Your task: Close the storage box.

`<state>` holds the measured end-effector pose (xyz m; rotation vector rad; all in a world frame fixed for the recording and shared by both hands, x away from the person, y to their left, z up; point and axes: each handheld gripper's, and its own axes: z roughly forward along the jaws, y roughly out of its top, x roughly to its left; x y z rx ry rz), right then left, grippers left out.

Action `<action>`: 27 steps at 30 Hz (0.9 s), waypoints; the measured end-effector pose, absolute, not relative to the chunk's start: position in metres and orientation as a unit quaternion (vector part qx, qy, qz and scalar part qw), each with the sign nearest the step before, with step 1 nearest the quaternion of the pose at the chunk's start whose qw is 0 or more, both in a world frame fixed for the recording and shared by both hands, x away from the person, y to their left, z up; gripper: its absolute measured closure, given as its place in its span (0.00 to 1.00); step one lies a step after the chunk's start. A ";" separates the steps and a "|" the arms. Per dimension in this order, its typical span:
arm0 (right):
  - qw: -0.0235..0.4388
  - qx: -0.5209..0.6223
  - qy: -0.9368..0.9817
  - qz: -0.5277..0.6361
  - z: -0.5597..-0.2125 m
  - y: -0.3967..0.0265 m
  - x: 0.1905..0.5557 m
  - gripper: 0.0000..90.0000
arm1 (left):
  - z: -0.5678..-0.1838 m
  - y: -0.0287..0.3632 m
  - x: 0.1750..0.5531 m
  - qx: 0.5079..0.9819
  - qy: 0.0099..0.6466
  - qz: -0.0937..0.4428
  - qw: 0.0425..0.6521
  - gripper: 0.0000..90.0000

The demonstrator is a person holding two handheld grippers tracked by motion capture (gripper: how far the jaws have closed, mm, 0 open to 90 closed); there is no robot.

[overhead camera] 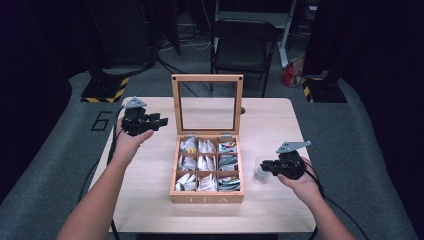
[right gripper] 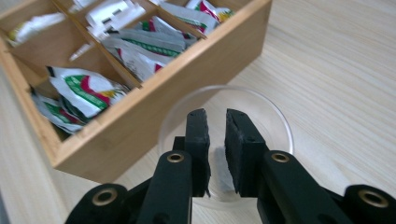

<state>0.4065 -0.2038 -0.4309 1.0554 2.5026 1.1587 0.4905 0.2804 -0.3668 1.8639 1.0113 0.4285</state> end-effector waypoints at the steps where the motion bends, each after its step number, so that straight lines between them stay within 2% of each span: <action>1: 0.094 0.356 0.844 0.391 -0.431 -0.204 0.406 0.87 | -0.367 0.280 0.490 0.761 0.413 0.175 0.470 0.60; 10: 0.088 0.335 0.847 0.403 -0.410 -0.182 0.414 0.76 | -0.367 0.282 0.492 0.761 0.414 0.171 0.470 0.57; 20: 0.096 0.327 0.847 0.408 -0.392 -0.161 0.430 0.56 | -0.370 0.282 0.499 0.764 0.416 0.163 0.466 0.53; 27: 0.102 0.328 0.841 0.417 -0.382 -0.156 0.436 0.51 | -0.366 0.280 0.500 0.765 0.412 0.163 0.468 0.51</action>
